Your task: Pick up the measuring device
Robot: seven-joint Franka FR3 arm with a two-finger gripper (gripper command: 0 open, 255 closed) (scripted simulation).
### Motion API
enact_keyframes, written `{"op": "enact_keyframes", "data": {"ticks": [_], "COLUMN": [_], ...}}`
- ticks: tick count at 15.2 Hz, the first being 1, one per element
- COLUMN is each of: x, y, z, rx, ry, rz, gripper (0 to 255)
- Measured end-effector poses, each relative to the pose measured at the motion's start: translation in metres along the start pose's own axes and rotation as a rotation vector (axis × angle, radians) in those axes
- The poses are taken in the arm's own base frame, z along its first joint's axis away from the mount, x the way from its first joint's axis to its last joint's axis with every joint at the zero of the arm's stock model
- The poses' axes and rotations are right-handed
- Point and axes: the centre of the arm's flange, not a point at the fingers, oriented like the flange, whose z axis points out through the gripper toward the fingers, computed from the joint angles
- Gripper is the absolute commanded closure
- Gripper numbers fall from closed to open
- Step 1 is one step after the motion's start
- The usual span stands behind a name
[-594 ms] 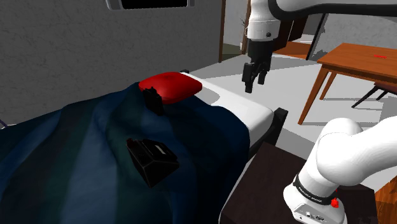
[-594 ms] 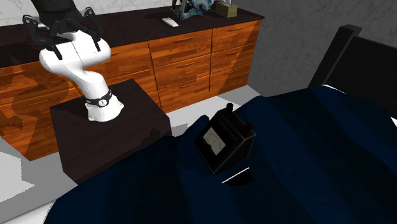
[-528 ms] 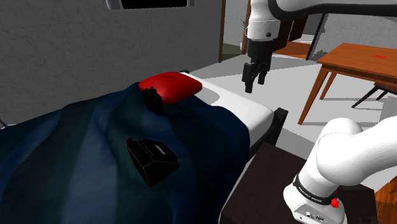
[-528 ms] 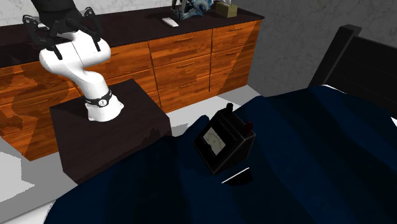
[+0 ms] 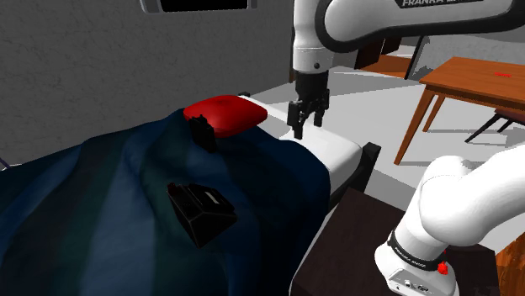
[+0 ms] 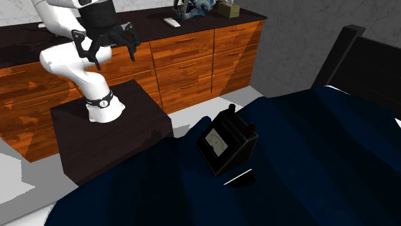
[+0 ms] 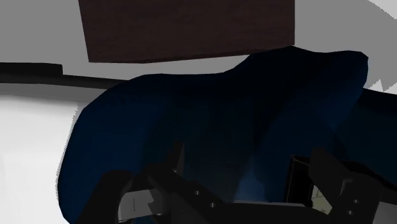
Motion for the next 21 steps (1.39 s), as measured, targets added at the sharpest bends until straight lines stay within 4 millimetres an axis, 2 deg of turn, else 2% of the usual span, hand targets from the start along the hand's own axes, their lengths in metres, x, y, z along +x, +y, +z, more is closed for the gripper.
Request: {"op": "enact_keyframes", "data": {"ticks": [11,16,18,21], "x": [0.065,0.091,0.108,0.125], "y": [-0.125,-0.174,-0.199,-0.228], "z": [0.052,0.077,0.091,0.101], "rx": [-0.006,-0.009,-0.009,-0.01], "ry": [-0.007,-0.011,-0.012,-0.015], "rz": [0.019,0.028,0.031,0.037], "gripper": [0,0,0,0]}}
